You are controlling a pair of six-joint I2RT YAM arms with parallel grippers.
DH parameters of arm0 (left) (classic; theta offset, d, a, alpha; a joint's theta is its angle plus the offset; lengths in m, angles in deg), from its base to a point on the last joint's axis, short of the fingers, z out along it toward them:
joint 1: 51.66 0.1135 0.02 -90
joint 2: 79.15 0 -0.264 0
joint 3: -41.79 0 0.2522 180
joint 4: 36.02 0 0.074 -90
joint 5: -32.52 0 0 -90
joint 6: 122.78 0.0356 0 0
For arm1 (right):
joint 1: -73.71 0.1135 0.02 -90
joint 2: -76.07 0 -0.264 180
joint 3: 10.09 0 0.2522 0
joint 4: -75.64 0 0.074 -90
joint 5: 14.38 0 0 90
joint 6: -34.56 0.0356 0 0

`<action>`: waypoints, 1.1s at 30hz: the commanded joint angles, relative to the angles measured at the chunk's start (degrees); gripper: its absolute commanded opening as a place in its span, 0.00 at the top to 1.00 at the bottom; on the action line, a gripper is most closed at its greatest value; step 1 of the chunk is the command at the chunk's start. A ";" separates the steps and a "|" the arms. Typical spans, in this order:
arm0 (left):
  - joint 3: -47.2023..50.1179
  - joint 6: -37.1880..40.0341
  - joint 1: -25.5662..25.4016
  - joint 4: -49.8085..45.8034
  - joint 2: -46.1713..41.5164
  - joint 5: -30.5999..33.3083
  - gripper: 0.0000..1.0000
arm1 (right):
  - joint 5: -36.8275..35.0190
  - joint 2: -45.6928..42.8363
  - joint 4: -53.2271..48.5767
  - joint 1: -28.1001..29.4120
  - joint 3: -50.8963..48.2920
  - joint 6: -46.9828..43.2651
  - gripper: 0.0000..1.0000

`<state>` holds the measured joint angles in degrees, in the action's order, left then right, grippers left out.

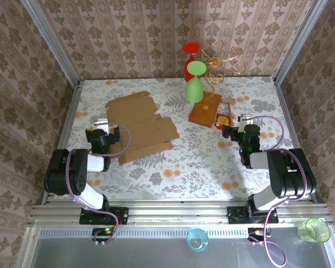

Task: Fold the paper box

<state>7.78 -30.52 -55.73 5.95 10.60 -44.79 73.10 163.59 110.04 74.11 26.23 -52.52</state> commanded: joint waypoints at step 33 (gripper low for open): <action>6.94 11.89 -23.37 4.35 -24.81 27.44 0.00 | -6.79 -40.99 -38.08 6.01 13.94 14.69 0.00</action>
<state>18.56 -20.66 -74.18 13.88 -7.54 -31.76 68.55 126.81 86.65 79.40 33.36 -48.11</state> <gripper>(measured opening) 0.999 0.999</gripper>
